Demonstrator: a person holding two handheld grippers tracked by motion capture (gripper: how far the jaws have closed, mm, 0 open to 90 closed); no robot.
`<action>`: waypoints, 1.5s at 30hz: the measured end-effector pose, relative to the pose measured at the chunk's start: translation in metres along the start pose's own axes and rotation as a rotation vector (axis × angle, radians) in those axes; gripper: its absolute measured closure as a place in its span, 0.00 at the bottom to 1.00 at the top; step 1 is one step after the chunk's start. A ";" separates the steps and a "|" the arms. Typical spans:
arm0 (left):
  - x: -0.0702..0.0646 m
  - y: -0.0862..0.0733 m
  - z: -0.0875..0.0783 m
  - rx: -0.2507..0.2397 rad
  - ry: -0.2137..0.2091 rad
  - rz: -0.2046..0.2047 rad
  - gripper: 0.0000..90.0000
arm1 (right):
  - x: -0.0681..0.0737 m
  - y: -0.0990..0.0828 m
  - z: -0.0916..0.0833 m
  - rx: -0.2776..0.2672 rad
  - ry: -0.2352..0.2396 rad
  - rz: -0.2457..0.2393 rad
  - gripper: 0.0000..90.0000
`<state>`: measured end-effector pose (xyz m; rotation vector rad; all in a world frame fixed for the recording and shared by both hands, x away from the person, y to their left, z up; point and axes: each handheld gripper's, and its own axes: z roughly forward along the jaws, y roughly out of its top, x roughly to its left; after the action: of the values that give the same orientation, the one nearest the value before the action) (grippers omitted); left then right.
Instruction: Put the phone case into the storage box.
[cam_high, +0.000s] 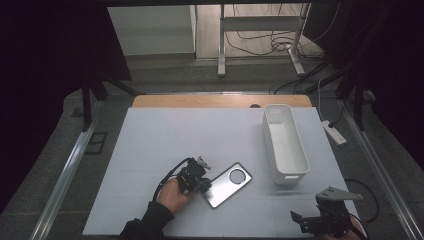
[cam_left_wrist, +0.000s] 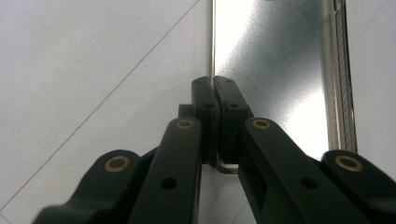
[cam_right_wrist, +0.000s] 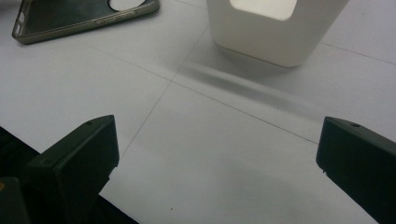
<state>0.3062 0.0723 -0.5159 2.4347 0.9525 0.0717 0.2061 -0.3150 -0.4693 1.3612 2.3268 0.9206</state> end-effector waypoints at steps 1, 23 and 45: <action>0.000 0.000 0.000 -0.003 -0.002 0.001 0.99 | 0.000 0.000 0.000 0.000 0.000 -0.001 0.00; 0.003 -0.015 -0.028 -0.165 0.003 -0.011 0.99 | 0.000 0.000 0.000 -0.001 0.001 -0.004 0.00; -0.002 -0.047 -0.071 -0.367 0.076 -0.032 0.99 | 0.001 0.000 0.000 -0.004 0.005 -0.014 0.00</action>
<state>0.2592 0.1317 -0.4766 2.0905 0.9202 0.3031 0.2054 -0.3140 -0.4690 1.3413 2.3336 0.9255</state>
